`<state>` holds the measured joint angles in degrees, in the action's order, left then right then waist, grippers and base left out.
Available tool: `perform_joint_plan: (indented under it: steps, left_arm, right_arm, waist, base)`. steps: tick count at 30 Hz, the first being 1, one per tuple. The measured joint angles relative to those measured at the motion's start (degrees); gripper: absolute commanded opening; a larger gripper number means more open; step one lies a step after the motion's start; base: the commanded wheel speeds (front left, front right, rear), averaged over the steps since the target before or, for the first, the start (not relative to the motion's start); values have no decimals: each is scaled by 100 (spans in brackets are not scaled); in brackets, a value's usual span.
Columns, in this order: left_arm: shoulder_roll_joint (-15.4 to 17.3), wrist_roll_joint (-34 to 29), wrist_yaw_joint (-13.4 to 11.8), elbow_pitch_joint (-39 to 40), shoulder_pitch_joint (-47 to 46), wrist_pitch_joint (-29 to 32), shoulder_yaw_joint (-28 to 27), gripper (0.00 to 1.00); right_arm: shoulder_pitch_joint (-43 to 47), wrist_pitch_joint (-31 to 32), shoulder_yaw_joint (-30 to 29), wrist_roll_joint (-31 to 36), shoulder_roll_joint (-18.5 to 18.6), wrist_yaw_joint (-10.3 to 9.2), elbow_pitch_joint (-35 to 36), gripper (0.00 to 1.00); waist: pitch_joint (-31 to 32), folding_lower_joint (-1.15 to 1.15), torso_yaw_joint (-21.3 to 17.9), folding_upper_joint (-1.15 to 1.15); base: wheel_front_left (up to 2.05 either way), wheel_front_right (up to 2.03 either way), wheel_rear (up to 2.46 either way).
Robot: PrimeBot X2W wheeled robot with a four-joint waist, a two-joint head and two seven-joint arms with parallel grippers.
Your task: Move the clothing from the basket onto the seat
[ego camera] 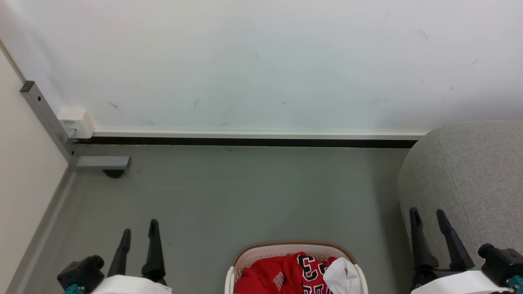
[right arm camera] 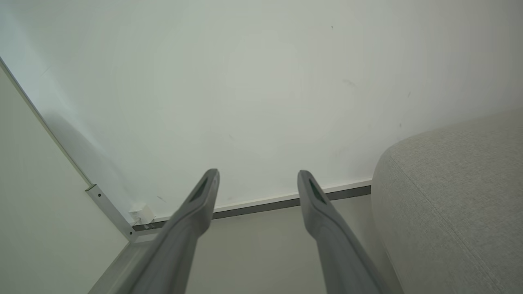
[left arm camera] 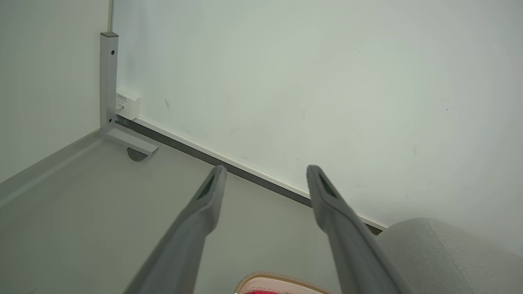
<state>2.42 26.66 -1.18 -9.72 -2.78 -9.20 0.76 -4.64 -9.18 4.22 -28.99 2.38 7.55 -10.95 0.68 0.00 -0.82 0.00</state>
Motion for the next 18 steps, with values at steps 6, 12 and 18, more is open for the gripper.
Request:
perform_joint_plan:
  steps: [6,12,18]
  left_arm:
    - [1,-222,-18,-48,0,-96,41,100]
    - [5,-524,-68,-92,0,-180,78,100]
    - [8,-814,-116,-109,0,-250,130,100]
  right_arm:
    - [0,-98,7,256,4,0,-2,100]
    - [1,-165,38,536,7,0,-66,100]
    - [-2,-249,77,782,10,0,-154,100]
  waist:
    - [15,0,-11,0]
    - [33,0,-19,0]
    - [38,0,-25,0]
  base:
    - [0,0,0]
    - [0,0,0]
    - [0,0,0]
